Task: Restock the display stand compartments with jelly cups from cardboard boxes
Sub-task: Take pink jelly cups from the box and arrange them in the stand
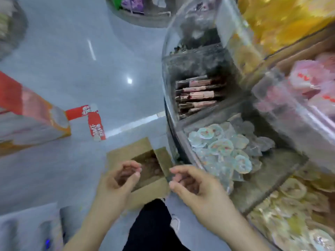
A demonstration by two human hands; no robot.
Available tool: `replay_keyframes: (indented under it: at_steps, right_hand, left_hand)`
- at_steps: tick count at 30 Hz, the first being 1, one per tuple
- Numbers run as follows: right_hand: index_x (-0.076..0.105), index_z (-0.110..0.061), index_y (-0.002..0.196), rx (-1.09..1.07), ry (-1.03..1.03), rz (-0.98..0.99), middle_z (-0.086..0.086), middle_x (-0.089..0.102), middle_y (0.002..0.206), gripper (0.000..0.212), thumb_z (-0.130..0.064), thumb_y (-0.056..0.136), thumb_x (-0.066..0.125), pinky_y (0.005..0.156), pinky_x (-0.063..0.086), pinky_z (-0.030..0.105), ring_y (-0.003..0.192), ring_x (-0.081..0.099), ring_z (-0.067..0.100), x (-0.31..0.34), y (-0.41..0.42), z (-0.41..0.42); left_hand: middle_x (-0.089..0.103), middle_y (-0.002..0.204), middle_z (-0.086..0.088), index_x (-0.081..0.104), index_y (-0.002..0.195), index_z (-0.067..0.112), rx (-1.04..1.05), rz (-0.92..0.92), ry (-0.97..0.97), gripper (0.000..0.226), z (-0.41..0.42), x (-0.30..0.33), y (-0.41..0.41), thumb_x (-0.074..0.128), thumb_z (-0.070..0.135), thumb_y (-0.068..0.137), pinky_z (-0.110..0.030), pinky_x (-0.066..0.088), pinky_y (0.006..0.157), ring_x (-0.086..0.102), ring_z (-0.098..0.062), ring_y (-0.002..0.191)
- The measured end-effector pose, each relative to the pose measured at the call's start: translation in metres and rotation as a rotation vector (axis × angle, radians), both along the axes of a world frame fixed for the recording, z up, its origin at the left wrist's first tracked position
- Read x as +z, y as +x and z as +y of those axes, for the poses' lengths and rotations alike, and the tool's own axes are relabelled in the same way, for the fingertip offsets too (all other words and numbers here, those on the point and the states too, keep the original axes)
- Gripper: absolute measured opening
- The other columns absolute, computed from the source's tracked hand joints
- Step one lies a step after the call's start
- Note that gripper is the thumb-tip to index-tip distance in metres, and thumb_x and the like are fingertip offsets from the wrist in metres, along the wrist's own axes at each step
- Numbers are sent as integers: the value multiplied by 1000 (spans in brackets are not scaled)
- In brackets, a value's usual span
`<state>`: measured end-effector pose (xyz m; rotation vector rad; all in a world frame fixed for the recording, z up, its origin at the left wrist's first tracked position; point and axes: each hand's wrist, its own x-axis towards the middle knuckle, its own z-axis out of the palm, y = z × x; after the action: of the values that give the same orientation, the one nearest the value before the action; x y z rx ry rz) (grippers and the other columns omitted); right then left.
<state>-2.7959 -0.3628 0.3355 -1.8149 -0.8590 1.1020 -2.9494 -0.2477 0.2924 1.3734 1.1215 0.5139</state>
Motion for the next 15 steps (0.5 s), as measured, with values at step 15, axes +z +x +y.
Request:
replay_keyframes:
  at_steps: [15]
  right_hand:
    - [57,-11,120,601,-680,-341,13,61,120,35,-18,86,60,89,41,25,110,57,27,-516,-75,130]
  left_hand:
    - [60,96,-6,51,111,12,405,414,-660,30,54,-479,-89,64,14,84,-16,48,69,59,-19,79]
